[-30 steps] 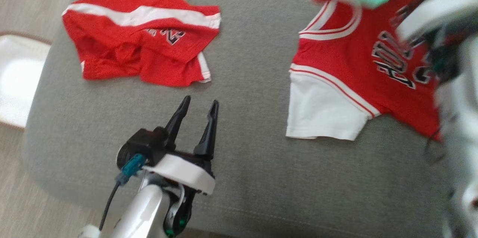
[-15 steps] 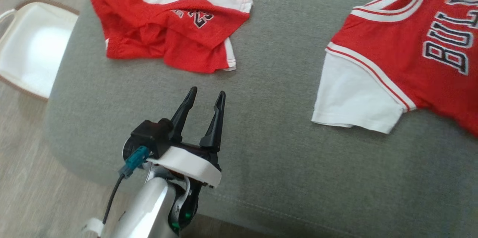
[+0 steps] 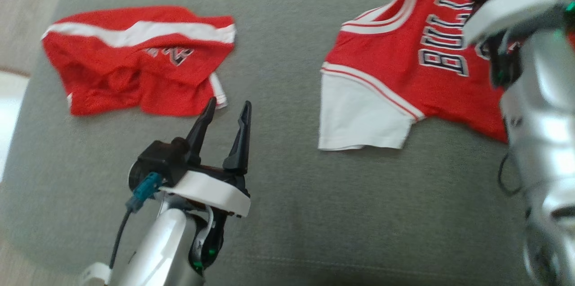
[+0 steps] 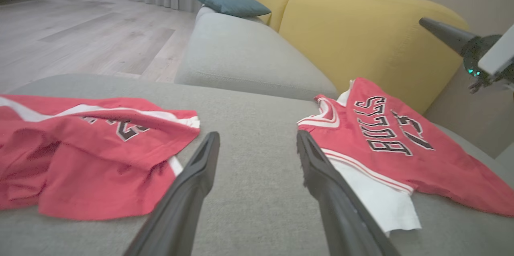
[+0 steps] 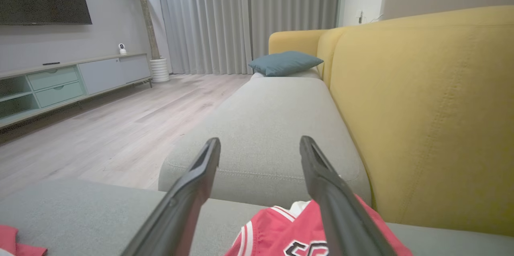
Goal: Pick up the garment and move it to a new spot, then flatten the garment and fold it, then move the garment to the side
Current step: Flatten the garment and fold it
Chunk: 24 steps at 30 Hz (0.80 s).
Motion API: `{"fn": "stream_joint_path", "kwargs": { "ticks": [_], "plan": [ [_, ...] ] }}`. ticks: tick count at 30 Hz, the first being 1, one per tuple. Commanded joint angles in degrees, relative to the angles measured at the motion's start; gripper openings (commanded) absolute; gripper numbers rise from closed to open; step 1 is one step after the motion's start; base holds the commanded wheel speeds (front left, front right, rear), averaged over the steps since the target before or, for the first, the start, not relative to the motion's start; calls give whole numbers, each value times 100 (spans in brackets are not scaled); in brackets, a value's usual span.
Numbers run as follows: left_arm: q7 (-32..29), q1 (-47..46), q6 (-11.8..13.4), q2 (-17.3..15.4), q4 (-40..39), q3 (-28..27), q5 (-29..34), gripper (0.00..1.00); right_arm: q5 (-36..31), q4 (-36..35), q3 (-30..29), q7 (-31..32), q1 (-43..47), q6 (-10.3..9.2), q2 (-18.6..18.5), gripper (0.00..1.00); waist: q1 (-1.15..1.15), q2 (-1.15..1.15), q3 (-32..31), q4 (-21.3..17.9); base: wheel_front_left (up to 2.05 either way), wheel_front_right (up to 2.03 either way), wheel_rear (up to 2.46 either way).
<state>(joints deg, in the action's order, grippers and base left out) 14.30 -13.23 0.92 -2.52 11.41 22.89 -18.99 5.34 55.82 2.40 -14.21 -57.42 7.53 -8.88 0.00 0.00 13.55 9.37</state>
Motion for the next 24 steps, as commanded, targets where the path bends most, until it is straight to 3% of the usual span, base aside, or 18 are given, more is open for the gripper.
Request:
{"fn": "stream_joint_path", "kwargs": {
  "ticks": [1, 6, 12, 18, 24],
  "plan": [
    [70, -75, -22, -36, -214, -269, 32, 100, 124, -510, 231, -67, 262, -4, 125, 100, 0, 0, -288, -373, 0, 0, 0],
    [70, 20, -33, -36, -280, -439, 29, 100, 244, -2121, 412, -76, 1721, -4, 118, 100, 0, 0, -456, -718, 0, 0, 0],
    [70, 144, -37, -36, -300, -532, -10, 100, -25, -3579, 139, -77, 3502, -4, 383, 100, 0, 0, -606, -992, 0, 0, 0],
    [70, 261, -65, -36, -192, -568, -46, 100, -118, -4389, -204, -78, 4624, -4, 584, 100, 0, 0, -670, -1195, 0, 0, 0],
    [70, 250, -103, -36, -59, -626, -3, 100, 26, -4668, -114, -78, 4843, -4, 598, 100, 0, 0, -604, -1379, 0, 0, 0]
  ]
}}
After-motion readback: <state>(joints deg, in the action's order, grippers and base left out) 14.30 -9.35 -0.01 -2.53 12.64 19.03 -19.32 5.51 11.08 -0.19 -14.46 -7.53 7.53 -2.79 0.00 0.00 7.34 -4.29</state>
